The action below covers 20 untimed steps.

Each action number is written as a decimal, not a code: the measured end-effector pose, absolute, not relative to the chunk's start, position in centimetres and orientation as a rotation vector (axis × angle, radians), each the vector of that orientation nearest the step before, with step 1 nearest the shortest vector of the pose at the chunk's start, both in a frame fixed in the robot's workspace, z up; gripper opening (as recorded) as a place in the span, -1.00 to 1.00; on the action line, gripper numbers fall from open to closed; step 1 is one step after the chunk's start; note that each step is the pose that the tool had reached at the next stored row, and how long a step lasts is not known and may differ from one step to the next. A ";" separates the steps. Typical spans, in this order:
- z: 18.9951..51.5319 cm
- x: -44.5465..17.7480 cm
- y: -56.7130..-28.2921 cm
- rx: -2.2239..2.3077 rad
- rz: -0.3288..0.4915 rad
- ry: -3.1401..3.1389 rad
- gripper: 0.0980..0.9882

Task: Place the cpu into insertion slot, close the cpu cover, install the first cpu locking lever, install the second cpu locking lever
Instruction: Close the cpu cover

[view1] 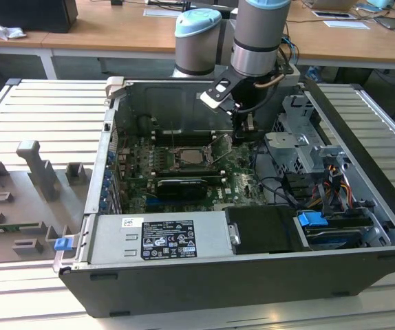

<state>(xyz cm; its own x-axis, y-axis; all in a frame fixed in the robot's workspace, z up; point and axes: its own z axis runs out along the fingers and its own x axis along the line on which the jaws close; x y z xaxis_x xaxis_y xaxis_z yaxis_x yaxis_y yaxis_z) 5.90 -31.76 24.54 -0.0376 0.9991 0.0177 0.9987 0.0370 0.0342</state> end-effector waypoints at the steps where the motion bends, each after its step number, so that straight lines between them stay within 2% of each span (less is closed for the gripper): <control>1: 24.5 5.9 -31.8 2.172 0.058 2.254 -0.98; 20: 24.5 5.5 -31.8 2.172 0.058 2.254 -0.98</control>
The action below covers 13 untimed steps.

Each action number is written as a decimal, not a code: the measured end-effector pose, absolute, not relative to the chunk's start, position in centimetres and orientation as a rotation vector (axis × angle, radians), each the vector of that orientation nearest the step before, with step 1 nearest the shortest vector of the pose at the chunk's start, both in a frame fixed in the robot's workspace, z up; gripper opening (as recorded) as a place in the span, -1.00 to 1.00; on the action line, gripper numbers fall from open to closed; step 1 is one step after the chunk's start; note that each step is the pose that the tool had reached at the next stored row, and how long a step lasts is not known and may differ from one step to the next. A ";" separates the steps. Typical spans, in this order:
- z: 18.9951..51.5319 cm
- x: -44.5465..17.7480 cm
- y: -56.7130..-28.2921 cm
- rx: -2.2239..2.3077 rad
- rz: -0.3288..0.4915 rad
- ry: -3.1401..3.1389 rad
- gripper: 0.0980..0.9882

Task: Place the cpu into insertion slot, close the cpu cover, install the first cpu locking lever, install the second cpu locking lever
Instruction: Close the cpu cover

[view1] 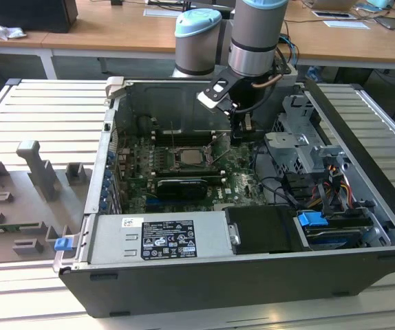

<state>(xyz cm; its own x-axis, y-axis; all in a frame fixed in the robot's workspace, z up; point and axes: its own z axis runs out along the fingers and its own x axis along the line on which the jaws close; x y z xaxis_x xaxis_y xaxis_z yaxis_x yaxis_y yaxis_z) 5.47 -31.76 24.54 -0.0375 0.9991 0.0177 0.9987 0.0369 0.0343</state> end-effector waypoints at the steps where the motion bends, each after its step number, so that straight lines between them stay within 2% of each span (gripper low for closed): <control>1: 24.5 5.5 -31.8 2.172 0.058 2.254 -0.98; 13: 24.5 5.3 -31.8 2.172 0.058 2.254 -0.98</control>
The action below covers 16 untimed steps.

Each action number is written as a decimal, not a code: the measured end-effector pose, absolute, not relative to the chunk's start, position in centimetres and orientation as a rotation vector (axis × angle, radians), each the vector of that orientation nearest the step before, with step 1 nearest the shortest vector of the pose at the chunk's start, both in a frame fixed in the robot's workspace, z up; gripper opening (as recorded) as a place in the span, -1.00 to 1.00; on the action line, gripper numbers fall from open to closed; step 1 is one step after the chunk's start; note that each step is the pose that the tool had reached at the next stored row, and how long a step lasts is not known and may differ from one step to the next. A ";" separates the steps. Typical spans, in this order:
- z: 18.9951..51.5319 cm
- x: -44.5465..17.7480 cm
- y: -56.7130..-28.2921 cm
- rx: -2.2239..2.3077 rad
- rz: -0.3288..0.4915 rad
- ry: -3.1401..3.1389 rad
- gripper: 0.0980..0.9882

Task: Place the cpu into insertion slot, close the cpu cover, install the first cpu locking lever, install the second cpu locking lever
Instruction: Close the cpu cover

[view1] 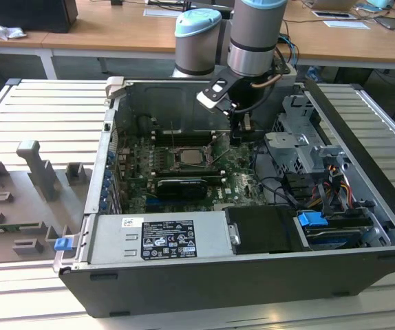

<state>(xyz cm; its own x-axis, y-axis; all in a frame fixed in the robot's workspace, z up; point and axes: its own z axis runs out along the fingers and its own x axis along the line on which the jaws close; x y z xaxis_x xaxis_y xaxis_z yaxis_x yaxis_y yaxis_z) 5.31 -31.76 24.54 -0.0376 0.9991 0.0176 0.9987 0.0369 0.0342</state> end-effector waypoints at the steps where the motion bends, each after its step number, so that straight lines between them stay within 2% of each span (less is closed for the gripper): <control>1: 24.5 5.3 -31.8 2.172 0.058 2.254 -0.98; 16: 24.6 4.6 -31.8 2.172 0.057 2.254 -0.98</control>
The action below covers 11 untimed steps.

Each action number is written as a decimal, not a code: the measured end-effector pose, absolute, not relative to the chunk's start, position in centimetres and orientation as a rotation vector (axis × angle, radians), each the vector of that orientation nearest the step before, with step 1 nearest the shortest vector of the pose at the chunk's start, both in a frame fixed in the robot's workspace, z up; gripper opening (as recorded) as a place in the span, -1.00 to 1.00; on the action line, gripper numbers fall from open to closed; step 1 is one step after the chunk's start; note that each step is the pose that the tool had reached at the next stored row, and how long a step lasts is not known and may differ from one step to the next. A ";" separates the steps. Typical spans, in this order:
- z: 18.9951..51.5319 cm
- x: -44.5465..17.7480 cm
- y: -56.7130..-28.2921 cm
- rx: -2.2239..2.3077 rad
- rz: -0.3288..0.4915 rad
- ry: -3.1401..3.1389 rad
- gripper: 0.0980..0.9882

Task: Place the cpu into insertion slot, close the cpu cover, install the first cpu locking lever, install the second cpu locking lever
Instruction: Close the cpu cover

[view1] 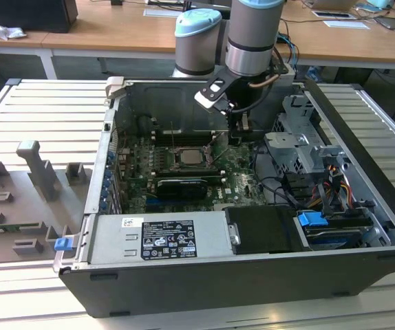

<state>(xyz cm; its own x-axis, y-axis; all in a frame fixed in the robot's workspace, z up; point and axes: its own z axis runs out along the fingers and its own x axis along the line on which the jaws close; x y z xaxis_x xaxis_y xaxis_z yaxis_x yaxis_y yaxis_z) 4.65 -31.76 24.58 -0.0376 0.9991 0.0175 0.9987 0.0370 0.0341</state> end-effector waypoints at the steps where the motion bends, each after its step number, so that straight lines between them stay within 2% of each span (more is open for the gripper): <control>1: 24.6 4.4 -31.8 2.172 0.058 2.254 -0.98; 11: 24.6 2.8 -31.8 2.172 0.058 2.254 -0.98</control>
